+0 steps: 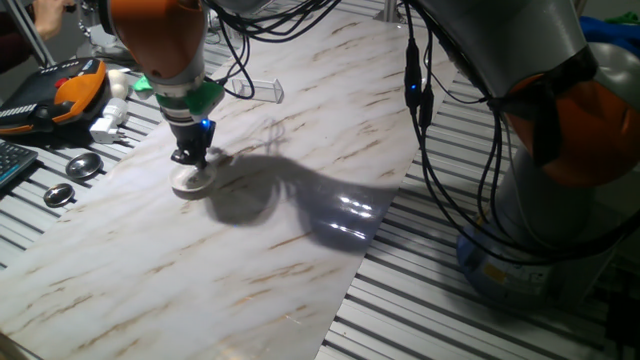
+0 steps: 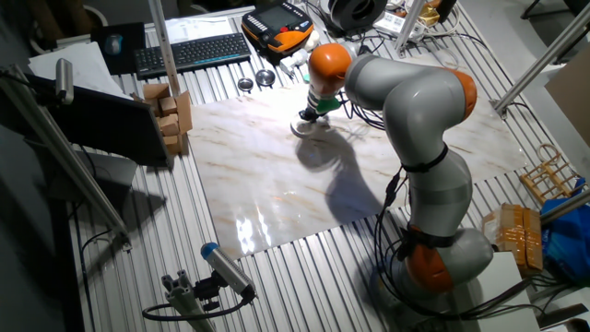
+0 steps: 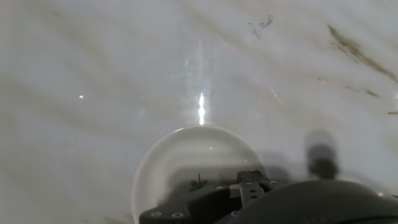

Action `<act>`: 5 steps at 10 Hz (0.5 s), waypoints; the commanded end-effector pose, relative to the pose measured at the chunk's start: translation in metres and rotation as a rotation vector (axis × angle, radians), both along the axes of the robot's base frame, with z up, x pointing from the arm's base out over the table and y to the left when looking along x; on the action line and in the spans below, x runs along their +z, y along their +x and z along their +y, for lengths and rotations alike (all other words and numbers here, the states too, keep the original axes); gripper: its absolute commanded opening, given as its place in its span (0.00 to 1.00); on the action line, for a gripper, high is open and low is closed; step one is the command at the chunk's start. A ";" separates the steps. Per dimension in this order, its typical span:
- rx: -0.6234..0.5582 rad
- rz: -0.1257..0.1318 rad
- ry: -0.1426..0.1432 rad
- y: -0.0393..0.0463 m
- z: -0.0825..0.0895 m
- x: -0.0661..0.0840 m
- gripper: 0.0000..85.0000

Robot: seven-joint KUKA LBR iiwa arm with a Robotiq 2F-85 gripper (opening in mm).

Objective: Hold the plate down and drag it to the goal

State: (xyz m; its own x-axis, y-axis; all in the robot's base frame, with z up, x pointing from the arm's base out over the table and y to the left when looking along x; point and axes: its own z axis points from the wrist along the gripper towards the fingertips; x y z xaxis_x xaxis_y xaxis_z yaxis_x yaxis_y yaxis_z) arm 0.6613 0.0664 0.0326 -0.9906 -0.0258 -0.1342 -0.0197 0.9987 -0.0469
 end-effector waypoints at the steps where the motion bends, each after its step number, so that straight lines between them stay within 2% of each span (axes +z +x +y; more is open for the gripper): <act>1: 0.000 0.002 0.000 -0.0004 -0.002 0.000 0.00; 5: 0.003 0.005 -0.005 0.0000 -0.007 0.001 0.00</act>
